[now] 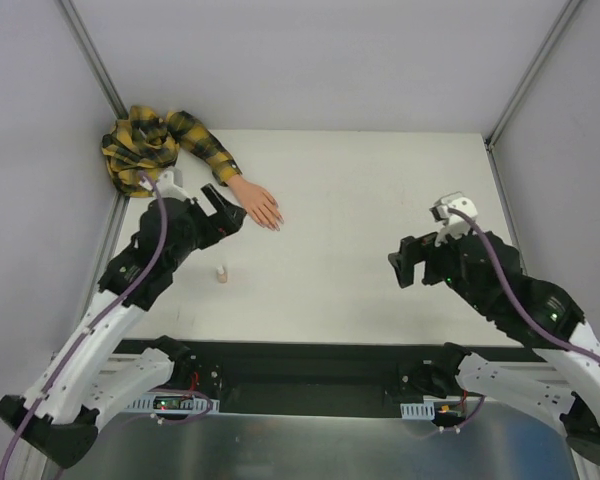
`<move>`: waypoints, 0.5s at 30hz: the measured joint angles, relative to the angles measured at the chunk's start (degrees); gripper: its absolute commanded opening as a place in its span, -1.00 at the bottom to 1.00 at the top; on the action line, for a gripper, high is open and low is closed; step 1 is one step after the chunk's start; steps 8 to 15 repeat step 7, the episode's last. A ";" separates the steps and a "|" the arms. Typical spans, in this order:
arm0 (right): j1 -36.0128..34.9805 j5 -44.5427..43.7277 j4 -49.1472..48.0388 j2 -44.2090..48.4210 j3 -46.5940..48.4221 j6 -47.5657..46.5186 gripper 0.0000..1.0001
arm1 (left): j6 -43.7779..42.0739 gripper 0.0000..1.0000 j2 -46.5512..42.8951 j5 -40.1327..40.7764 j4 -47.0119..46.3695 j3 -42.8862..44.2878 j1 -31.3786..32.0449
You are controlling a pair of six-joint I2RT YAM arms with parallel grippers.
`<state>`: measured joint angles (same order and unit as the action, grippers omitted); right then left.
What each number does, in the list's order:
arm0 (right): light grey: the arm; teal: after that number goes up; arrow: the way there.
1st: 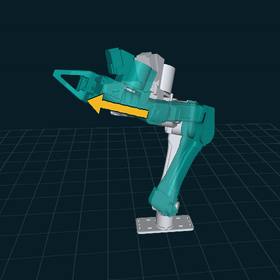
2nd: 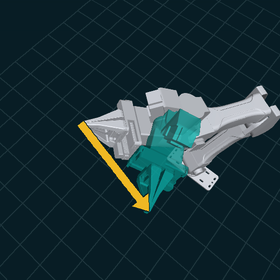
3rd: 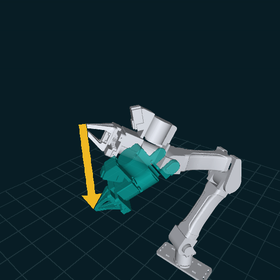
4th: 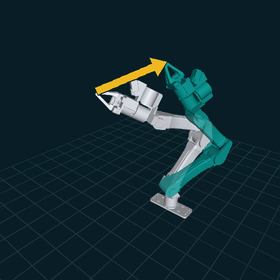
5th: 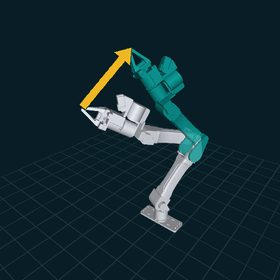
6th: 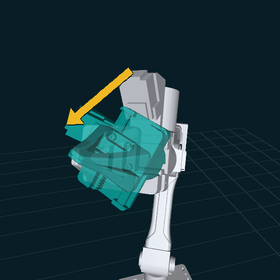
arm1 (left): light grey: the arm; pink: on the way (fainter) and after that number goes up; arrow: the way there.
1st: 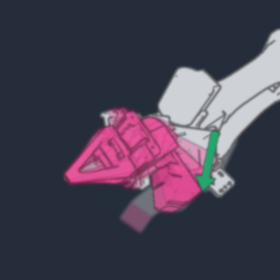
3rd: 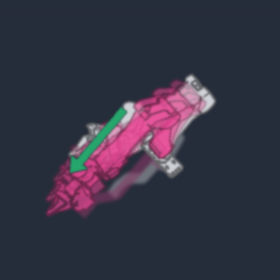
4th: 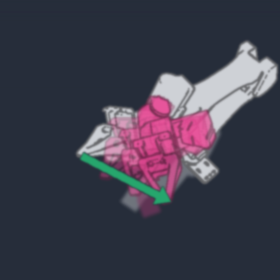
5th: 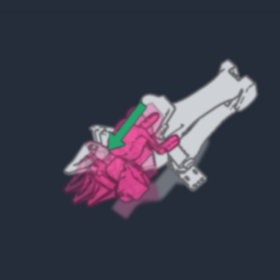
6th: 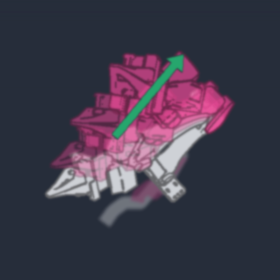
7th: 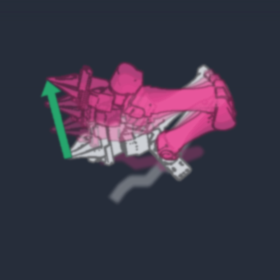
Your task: Paint the nails
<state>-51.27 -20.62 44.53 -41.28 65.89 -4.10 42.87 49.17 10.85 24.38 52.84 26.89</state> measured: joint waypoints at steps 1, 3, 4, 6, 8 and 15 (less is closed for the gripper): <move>0.00 -1.77 1.55 1.07 1.07 0.90 0.92 | -0.59 0.98 -1.81 -1.25 -0.17 1.77 0.00; 0.00 -4.55 4.46 4.17 2.49 2.54 0.92 | -1.18 0.98 -6.08 -3.21 -0.28 4.46 0.00; 0.02 -5.60 5.66 6.29 2.99 3.52 0.92 | -1.29 0.98 -7.91 -3.52 -0.37 5.22 0.00; 0.00 -6.86 7.19 10.64 3.21 5.03 0.92 | -2.03 0.98 -12.24 -3.80 -0.37 6.88 0.00; 0.02 -7.21 7.72 13.33 3.21 5.77 0.92 | -2.45 0.98 -14.16 -3.78 -0.31 7.76 0.00; 0.02 -7.21 7.72 13.33 3.21 5.77 0.92 | -2.45 0.98 -14.16 -3.78 -0.31 7.76 0.00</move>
